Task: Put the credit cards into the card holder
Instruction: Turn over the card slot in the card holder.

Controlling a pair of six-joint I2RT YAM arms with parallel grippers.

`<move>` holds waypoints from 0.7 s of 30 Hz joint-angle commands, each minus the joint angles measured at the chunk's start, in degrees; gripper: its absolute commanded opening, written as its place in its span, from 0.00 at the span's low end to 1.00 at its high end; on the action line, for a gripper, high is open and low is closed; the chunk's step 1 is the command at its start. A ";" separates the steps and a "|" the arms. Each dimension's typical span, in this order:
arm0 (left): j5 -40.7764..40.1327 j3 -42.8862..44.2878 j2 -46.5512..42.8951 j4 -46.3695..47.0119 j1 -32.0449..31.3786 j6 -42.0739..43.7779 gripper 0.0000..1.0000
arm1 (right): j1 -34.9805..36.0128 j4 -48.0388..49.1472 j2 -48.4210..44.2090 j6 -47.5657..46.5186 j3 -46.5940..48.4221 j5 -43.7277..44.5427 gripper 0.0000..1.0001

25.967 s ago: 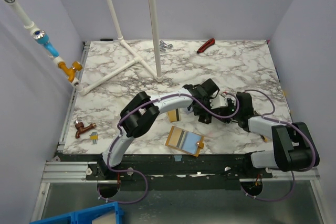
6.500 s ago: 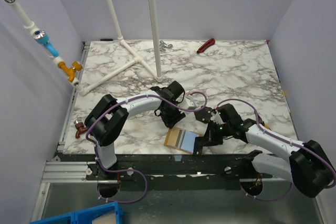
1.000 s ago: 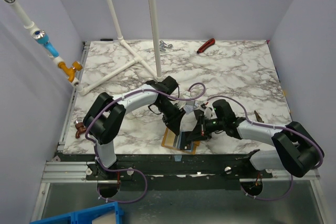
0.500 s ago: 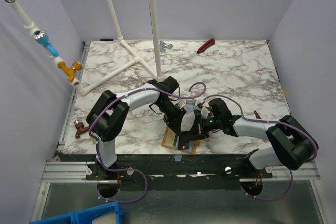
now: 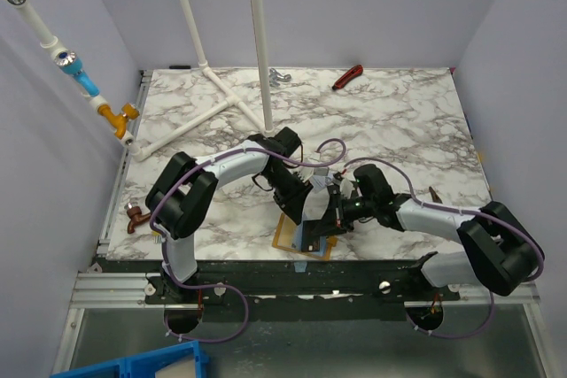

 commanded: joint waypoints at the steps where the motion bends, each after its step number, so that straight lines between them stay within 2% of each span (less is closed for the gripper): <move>1: -2.48 0.53 1.02 1.19 0.47 -0.74 0.27 | 0.39 -1.68 -0.98 -1.01 0.97 0.71 0.01; 7: -3.64 0.59 1.17 1.76 0.52 -1.42 0.27 | 0.39 -0.72 0.72 -1.09 2.91 -0.36 0.01; 18: -5.58 0.02 1.16 2.72 0.52 -1.68 0.24 | 0.31 -18.64 -5.56 -8.28 10.01 5.67 0.01; 21: -5.81 0.02 1.17 2.83 0.36 -1.69 0.24 | 0.28 -20.30 -6.82 -8.52 10.92 5.45 0.01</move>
